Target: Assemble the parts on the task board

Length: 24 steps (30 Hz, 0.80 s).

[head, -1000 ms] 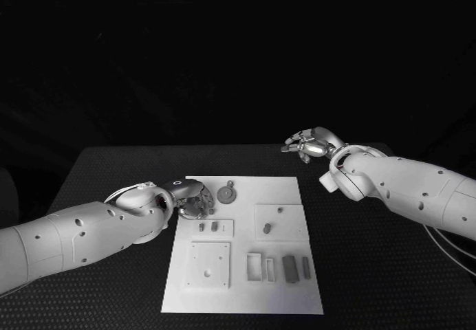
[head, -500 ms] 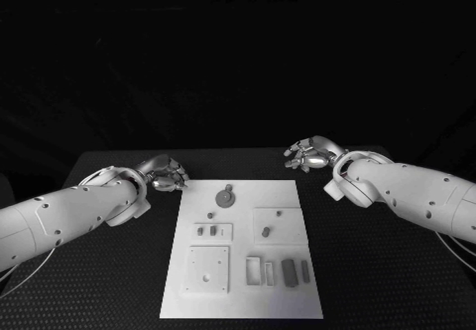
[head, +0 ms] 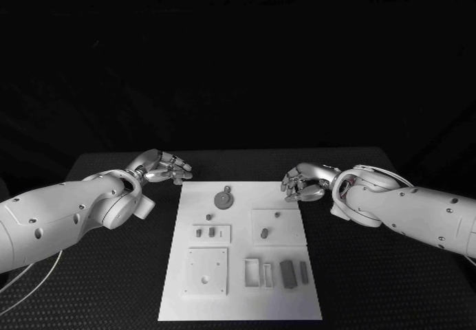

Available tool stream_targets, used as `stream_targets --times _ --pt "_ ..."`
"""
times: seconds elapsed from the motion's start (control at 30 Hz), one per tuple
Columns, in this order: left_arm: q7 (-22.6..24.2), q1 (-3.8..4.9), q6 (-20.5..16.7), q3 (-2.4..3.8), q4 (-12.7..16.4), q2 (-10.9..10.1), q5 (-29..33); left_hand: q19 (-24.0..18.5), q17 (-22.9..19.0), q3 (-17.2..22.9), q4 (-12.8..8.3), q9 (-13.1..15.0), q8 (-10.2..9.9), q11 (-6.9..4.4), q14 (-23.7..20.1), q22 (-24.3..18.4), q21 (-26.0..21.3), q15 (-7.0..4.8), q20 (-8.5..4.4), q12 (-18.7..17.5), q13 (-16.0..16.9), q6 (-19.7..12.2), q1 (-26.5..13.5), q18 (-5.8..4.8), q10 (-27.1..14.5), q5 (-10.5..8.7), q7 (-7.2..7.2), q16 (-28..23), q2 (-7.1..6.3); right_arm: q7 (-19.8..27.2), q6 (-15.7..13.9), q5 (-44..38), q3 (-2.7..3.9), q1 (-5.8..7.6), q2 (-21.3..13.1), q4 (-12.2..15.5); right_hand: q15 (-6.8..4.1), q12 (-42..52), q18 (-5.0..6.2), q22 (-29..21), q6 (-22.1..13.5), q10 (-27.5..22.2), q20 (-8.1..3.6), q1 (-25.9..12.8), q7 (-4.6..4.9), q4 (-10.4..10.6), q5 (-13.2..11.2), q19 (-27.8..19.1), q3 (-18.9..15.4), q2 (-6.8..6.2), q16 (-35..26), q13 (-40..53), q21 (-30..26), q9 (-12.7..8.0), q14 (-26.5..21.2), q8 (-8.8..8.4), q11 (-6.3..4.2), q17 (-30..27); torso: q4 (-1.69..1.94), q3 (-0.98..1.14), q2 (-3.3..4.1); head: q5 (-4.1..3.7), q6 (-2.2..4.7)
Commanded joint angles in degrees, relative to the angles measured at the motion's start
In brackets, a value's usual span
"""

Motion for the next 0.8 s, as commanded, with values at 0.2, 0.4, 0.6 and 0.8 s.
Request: stream_targets --times 0.2,0.4,0.6,0.8 --pt "5.58 0.02 3.67 0.00 1.66 -0.22 14.02 -1.74 -0.43 -3.73 -0.67 -0.14 0.55 -0.30 -0.61 -0.04 -1.92 1.38 1.35 -0.10 -0.01 -0.25 -2.55 -0.55 -0.17 -0.43 -0.22 -4.23 0.32 -3.85 -0.03 -17.34 -1.03 -0.63 -0.15 3.17 -0.31 -1.99 1.45 0.45 1.00 2.22 -0.20 0.29 -0.34 -0.04 -1.00 1.00 0.62 -1.39 0.41 -0.37 -0.36 -0.30 0.86 0.46 -0.24 -0.75 0.02 -0.11 -0.02 -0.30 0.23" --pt "5.62 0.01 3.35 -0.02 2.16 -0.21 14.04 -1.82 -0.29 -4.24 -0.85 -0.23 0.56 -0.12 -0.31 0.02 -2.14 1.47 1.47 -0.15 -0.06 -0.39 -2.73 -0.41 -0.29 -0.44 -0.04 -4.82 0.41 -5.21 -0.85 -20.19 -1.98 -1.16 0.27 4.80 -0.40 -3.29 1.45 0.33 1.30 3.20 -0.37 0.39 -0.40 0.04 -1.94 1.54 1.51 -2.19 0.49 -0.54 -0.54 -0.60 1.24 0.43 -0.31 -1.32 0.05 -0.11 0.07 -0.17 0.22" --pt "5.69 0.01 3.20 -0.03 2.60 -0.31 14.09 -1.77 -0.13 -4.55 -0.95 -0.34 0.53 0.20 -0.13 0.07 -2.29 1.50 1.53 -0.28 -0.17 -0.54 -2.85 -0.33 -0.66 -0.43 0.30 -5.30 0.31 -6.21 -2.46 -22.45 -2.47 -1.70 1.25 4.89 -0.36 -4.46 1.45 0.26 1.64 3.85 -0.44 0.59 -0.50 0.13 -3.21 1.88 2.88 -2.82 0.55 -0.66 -0.77 -0.89 1.41 0.43 -0.32 -1.80 -0.03 -0.08 0.15 -0.13 0.16" --pt "5.69 0.01 3.16 -0.03 2.68 -0.36 14.61 -1.80 -0.04 -4.71 -0.93 -0.40 0.51 0.29 -0.13 0.09 -2.41 1.55 1.58 -0.31 -0.22 -0.62 -2.99 -0.32 -0.84 -0.42 0.56 -5.59 0.22 -7.01 -3.03 -24.08 -2.79 -1.97 2.20 4.41 -0.34 -5.34 1.45 0.24 2.01 4.07 -0.46 0.67 -0.61 0.23 -4.52 2.16 4.21 -3.55 0.66 -0.75 -0.90 -1.09 1.52 0.49 -0.21 -2.11 0.11 -0.05 0.17 -0.16 -0.09"
